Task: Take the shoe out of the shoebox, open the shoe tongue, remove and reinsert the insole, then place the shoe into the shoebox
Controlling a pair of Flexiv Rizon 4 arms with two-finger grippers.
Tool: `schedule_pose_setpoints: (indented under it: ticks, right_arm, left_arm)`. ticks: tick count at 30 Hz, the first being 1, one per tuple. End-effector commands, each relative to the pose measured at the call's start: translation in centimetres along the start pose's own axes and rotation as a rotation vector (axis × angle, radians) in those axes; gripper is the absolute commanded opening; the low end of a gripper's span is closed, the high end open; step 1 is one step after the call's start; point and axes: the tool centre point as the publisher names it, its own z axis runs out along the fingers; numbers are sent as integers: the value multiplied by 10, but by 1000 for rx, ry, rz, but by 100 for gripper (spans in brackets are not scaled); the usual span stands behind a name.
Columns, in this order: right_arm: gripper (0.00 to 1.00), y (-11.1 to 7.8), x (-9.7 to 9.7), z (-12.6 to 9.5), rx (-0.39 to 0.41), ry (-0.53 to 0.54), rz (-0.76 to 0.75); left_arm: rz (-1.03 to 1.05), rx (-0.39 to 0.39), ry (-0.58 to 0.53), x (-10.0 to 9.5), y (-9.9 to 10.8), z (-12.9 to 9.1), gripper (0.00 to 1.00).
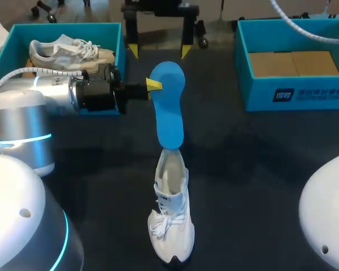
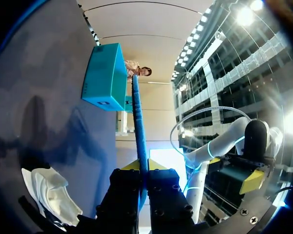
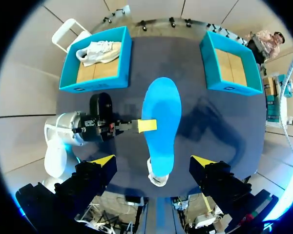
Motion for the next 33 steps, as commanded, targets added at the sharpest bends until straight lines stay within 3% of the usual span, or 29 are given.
schedule_pose_setpoints:
  ticks: [1,5,9,13,20,24,25,26,33]
  right_arm:
    - [100,-15,2,5,-82,12,7]
    - [100,-18,-2,6,-119,76,20]
    - [100,-19,-13,12,-146,224,40]
    - [100,-18,-24,18,-116,344,66]
    - [100,-25,-31,28,-138,480,45]
    - [100,-28,-39,32,-160,611,11]
    - [100,-27,-42,33,-122,662,10]
    - [100,-23,-44,33,-6,724,-10]
    - [100,-23,-44,33,-6,724,-10]
  left_arm:
    - [0,1,2,-1,0,1,0]
    - [0,1,2,-1,0,1,0]
    - [0,1,2,-1,0,1,0]
    - [0,1,2,-1,0,1,0]
    - [0,1,2,-1,0,1,0]
    - [0,1,2,-1,0,1,0]
    - [0,1,2,-1,0,1,0]
    - [0,1,2,-1,0,1,0]
    - [0,1,2,-1,0,1,0]
